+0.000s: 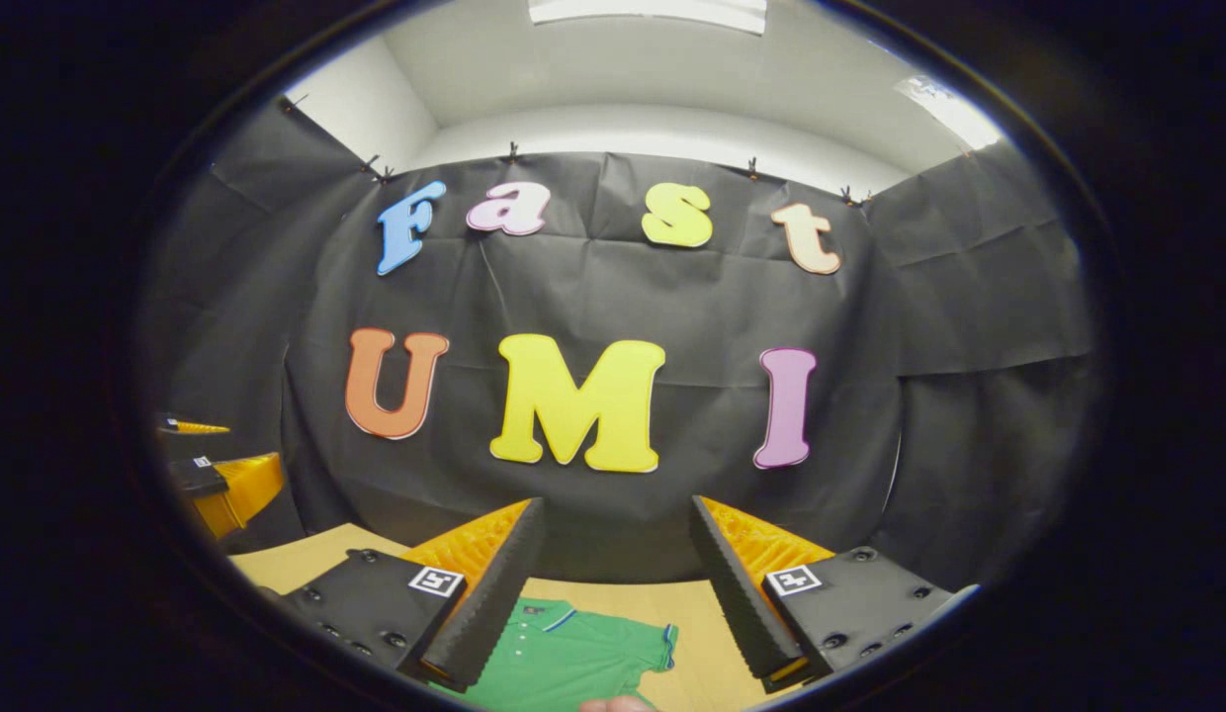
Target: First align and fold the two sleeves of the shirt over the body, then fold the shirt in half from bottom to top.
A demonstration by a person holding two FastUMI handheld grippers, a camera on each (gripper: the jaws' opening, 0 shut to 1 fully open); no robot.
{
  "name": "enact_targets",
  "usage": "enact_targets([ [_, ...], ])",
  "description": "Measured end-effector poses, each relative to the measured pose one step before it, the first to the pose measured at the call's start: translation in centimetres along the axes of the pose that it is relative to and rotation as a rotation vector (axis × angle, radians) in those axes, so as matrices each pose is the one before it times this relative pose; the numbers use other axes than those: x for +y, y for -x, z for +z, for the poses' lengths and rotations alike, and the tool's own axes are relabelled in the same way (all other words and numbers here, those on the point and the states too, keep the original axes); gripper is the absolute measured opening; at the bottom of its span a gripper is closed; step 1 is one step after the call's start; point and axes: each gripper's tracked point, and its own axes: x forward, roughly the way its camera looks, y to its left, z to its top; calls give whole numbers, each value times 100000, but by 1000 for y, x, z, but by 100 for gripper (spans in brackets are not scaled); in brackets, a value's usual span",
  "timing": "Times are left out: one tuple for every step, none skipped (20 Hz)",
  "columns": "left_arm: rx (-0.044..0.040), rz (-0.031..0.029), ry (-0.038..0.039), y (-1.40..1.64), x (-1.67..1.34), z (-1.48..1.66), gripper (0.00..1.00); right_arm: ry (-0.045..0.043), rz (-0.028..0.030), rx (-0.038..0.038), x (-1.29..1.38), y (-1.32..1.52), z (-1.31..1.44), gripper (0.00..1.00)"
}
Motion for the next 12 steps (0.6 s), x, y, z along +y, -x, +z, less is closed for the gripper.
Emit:
enact_targets([
  [-107, -330, -169, -200, -230, -26, 100, -371, 98, 531, -11, -9, -179, 94],
  [-31, -433, 87, -111, -65, -121, 100, 178, 120, 881, -26, -123, -333, 94],
  [-156, -63, 333, -57, -48, -116, 98, 887, -48, 984, -80, -159, -311, 94],
  [-98, -225, 620, -48, -102, -184, 98, 220, 310, 598, -56, -5, -200, 94],
  [440, -311, 340, 39, -242, -181, 98, 258, -149, 598, -182, 13, -108, 94],
  [251, -163, -111, 18, -140, -54, 100, 370, -285, 394, -289, -32, -28, 95],
  [281, -473, 194, -76, -147, -156, 98, 322, 61, 83, -131, 56, 16, 94],
  [11, -808, 651, -20, -358, -120, 98, 443, -21, -298, -231, 43, 74, 95],
  [584, -369, -36, 31, -259, -282, 100, -230, 455, 589, -255, 80, -390, 94],
  [713, 26, -456, -33, -63, -283, 98, -717, 470, 1090, -37, 34, -338, 95],
  [725, -58, -205, -25, -121, -274, 98, -559, 662, 1543, -34, 14, -582, 94],
  [396, -229, 90, -15, -164, -152, 98, 7, 348, 1790, -139, 23, -561, 94],
])
